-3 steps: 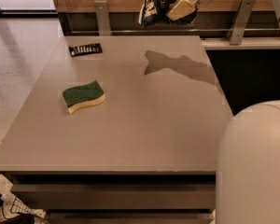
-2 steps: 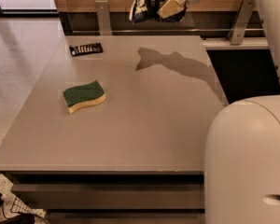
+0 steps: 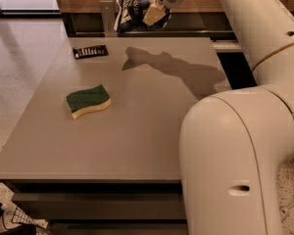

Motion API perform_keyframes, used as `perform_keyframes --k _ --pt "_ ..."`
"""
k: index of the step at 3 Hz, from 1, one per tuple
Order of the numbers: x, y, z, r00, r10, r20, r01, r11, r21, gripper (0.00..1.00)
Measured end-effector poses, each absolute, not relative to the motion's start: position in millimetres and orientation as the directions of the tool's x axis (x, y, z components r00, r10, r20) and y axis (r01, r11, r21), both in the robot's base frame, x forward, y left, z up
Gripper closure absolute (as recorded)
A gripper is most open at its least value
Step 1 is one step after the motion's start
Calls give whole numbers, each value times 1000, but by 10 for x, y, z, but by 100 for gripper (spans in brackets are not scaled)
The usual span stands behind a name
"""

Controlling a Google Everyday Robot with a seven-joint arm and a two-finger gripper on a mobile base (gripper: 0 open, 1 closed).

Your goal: Move blue chip bag near rxbar chocolate

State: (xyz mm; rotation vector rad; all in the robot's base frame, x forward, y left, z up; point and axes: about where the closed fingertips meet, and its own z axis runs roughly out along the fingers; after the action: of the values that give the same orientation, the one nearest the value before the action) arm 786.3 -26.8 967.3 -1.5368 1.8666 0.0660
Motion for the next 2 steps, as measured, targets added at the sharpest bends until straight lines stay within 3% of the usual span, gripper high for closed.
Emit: perform_keyframes --k 1,2 --pt "7934 -87 9466 -96 -853 -513 -880 314 -356 100" --pt "7945 -47 9412 -103 -854 -510 -883 315 -349 85"
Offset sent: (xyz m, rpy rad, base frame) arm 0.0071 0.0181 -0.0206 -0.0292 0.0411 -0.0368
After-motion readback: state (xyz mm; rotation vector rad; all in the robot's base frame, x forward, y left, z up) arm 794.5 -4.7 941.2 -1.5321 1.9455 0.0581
